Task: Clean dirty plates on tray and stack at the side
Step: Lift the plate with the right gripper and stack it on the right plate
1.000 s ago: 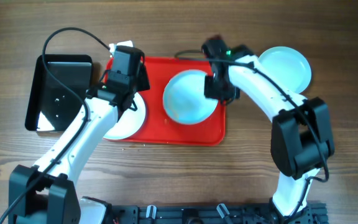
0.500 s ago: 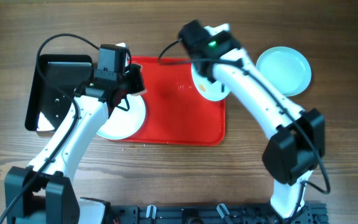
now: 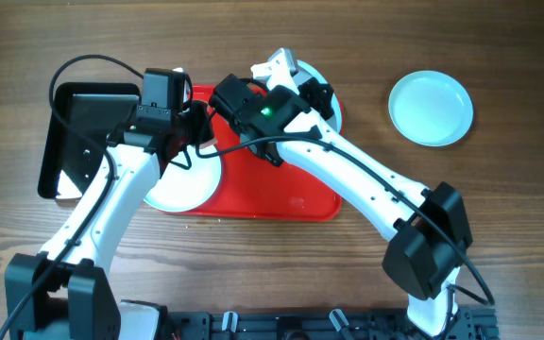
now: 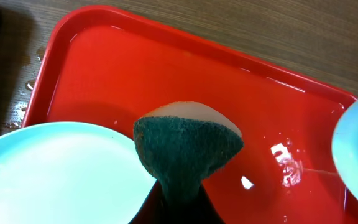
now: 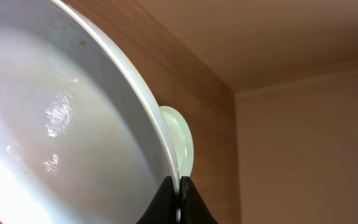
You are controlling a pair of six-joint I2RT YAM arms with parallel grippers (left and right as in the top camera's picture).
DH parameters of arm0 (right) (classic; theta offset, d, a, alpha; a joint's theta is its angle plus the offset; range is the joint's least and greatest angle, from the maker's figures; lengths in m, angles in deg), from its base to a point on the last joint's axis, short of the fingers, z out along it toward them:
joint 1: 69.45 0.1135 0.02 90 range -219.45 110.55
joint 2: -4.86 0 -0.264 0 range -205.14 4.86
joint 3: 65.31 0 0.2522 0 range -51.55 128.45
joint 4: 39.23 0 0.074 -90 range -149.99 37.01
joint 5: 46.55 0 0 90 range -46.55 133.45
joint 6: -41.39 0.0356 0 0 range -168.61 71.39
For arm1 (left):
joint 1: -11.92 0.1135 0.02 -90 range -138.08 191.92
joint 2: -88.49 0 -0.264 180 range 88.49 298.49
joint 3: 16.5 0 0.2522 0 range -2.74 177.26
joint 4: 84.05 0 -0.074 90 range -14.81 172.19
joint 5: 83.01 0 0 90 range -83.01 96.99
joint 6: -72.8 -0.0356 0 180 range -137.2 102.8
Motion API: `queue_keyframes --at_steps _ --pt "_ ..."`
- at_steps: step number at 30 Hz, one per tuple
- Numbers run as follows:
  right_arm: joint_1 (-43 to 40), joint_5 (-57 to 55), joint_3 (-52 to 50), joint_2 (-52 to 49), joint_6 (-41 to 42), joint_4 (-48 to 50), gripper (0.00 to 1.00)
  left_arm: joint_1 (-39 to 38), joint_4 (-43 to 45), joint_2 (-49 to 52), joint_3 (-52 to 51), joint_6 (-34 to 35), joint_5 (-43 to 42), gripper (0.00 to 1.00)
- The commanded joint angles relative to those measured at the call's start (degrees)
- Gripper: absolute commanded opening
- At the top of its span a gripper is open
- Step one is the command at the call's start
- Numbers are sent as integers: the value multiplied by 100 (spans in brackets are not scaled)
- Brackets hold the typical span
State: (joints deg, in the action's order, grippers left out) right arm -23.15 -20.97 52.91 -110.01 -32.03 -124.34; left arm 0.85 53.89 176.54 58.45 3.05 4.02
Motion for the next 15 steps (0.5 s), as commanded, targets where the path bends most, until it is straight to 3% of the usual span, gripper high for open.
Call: queue_keyframes --at_steps 1,4,8,10,15 --pt "2 -271 111 76 -7 -7 4 50 7 -50 -2 11 -68 4" --pt "-4 -208 111 79 59 -7 4 50 -9 -50 -2 11 -68 4" --pt "-315 905 111 79 772 -26 4 48 -72 -50 -11 11 -116 4" --pt "-776 1941 111 103 1056 7 4 48 -116 -50 -11 9 -114 4" --pt "-2094 4072 111 282 857 -85 4 48 -184 -50 -11 11 -155 4"
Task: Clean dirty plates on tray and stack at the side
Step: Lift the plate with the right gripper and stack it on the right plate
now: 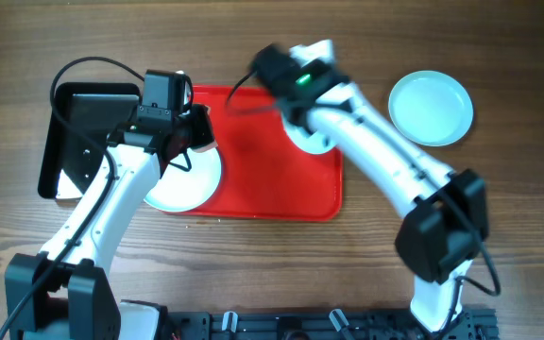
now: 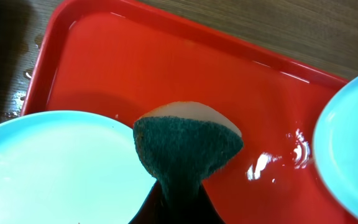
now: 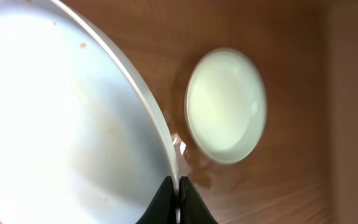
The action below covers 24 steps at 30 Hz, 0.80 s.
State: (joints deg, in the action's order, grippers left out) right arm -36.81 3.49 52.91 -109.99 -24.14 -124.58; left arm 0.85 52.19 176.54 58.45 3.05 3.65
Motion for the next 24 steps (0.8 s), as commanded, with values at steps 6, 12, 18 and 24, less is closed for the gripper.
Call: queue_keyframes --at_steps 6,12,18,24 --pt "-2487 6398 70 330 -2417 146 4 44 -20 -50 -15 9 -332 4" --pt "-3919 7617 -286 330 -2671 125 4 44 -46 -50 -15 9 -501 4" --pt "-5064 7051 -815 330 -1867 763 4 44 -74 -50 -17 9 -522 4" --pt "-5788 6144 -1097 330 -1530 1314 4 44 -87 -15 -22 9 -520 4"
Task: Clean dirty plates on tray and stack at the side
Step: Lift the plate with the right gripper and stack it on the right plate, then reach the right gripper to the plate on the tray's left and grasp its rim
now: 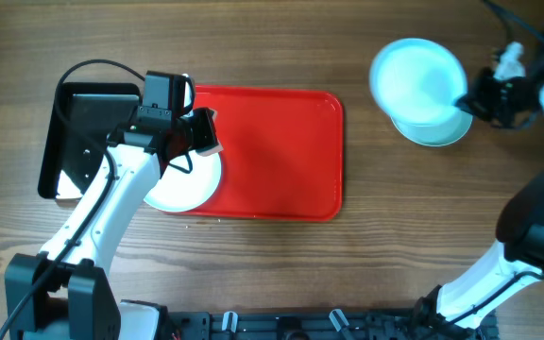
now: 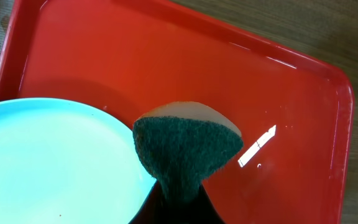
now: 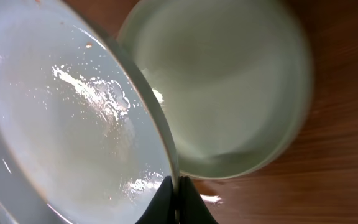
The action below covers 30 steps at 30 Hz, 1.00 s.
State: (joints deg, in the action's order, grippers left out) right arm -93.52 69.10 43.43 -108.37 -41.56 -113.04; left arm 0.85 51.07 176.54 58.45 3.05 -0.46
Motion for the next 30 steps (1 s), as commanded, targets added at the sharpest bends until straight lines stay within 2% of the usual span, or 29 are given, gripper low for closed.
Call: queue_keyframes --at_steps 1,8,11,12,16,18,21,23,26,28,29,30 --pt "-127 -525 -227 168 216 282 4 44 22 -13 -22 11 -111 4" --pt "-46 -782 -953 87 669 1410 5 44 24 -13 -22 11 -111 4" --pt "-20 -787 -1005 13 645 1532 37 44 22 -13 -22 9 -109 4" --pt "-15 -785 -1005 13 643 1545 41 44 26 -13 -22 9 -109 4" --pt "-15 -612 -935 39 638 1388 41 44 39 -13 -22 7 -109 4" --pt "-15 -396 -850 118 634 1248 37 44 68 -13 -22 -22 -109 4" --pt "20 455 -750 463 466 975 36 44 168 -20 -20 -37 -107 4" --pt "227 1338 -750 743 153 859 39 50 275 -94 2 -59 -35 4" --pt "990 1600 -750 1080 37 713 56 136 297 -398 140 -59 308 4" --pt "1803 1596 -750 1119 61 787 72 317 299 -695 184 -59 632 4" --pt "2159 1526 -758 1088 142 890 82 433 267 -813 184 -57 743 4" --pt "2618 1276 -761 1038 435 1038 84 605 179 -918 184 -55 815 4"
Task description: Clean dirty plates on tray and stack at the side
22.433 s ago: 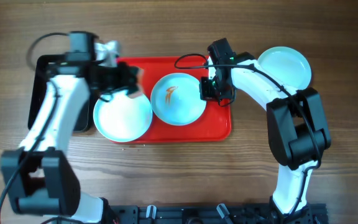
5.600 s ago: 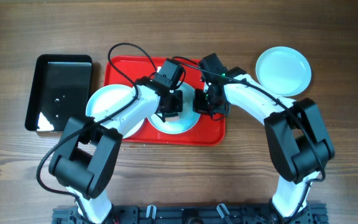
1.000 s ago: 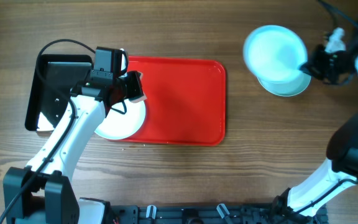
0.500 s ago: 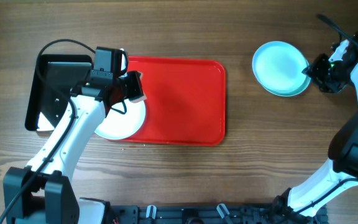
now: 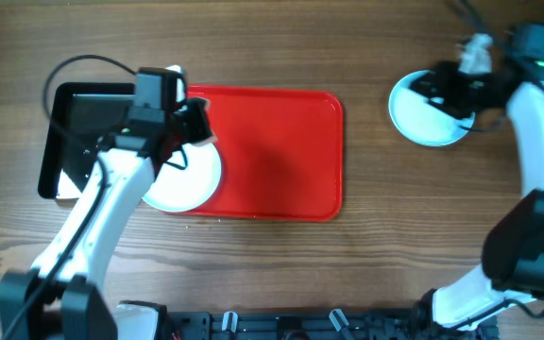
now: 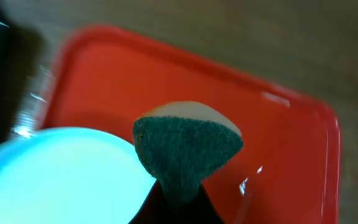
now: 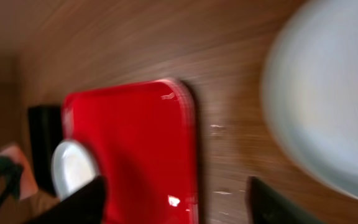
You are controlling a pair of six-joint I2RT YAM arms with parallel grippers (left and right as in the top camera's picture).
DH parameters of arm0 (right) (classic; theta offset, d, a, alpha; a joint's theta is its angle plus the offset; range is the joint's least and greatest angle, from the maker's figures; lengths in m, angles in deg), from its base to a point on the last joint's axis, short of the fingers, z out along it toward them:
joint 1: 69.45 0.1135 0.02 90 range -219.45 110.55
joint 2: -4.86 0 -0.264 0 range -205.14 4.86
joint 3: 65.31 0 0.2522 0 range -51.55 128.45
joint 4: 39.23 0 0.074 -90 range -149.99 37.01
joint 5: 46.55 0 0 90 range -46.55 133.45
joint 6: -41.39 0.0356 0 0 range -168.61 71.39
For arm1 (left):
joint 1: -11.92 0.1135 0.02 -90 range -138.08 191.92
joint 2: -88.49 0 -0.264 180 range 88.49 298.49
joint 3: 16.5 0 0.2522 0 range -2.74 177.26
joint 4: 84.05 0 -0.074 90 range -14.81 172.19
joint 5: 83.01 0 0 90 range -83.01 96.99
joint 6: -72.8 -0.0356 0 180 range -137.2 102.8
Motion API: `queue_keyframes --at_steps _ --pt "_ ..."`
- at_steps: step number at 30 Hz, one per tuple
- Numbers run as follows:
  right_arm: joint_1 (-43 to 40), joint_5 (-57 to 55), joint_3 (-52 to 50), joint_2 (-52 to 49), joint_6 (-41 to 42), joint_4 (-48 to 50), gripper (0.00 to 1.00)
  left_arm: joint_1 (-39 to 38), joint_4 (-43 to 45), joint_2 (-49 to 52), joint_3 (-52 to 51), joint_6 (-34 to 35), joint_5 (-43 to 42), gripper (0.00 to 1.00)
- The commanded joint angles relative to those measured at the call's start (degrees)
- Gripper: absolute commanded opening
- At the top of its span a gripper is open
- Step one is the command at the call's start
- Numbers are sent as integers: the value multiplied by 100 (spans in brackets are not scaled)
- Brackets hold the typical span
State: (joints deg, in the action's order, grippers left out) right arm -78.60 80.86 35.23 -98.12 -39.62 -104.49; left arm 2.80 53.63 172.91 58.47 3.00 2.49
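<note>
One pale blue plate [image 5: 182, 178] lies at the left end of the red tray [image 5: 272, 179]. The same plate [image 6: 55, 177] and tray [image 6: 272, 149] show in the left wrist view. My left gripper [image 5: 193, 125] hovers over the plate's far edge, shut on a green-and-tan sponge [image 6: 186, 144]. At the right, off the tray, sits a stack of pale plates [image 5: 428, 113], seen also as the blurred stack [image 7: 328, 106]. My right gripper [image 5: 442, 92] is over the stack's far edge, open and empty, its fingers [image 7: 76, 202] wide apart.
A black bin [image 5: 78, 127] stands left of the tray, close to my left arm. Bare wooden table [image 5: 366, 255] runs between the tray and the plate stack and along the front.
The plate my right gripper held tilted above the side plate now lies on it, and that gripper is open. My left gripper sits slightly further left, still holding the sponge.
My right gripper first held a plate on edge over the tray's far right, the sponge beside it. Then the plate was further right, then above the lone plate on the table. Now it rests stacked there, released. One plate stays on the tray.
</note>
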Motion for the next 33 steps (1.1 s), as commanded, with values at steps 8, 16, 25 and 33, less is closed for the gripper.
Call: queue_keyframes --at_steps 8,16,25,33 --pt "3770 -1434 59 -688 1834 1440 80 2050 -1255 -632 181 275 450 4" --pt "5106 -1939 59 -1790 1104 2647 64 2415 -1528 -632 179 249 -240 4" --pt "5386 -2529 59 -2199 1073 3300 29 2402 -1700 -632 170 249 -256 4" --pt "5388 -2627 59 -2444 1224 3379 32 2398 -1711 -632 170 247 -715 4"
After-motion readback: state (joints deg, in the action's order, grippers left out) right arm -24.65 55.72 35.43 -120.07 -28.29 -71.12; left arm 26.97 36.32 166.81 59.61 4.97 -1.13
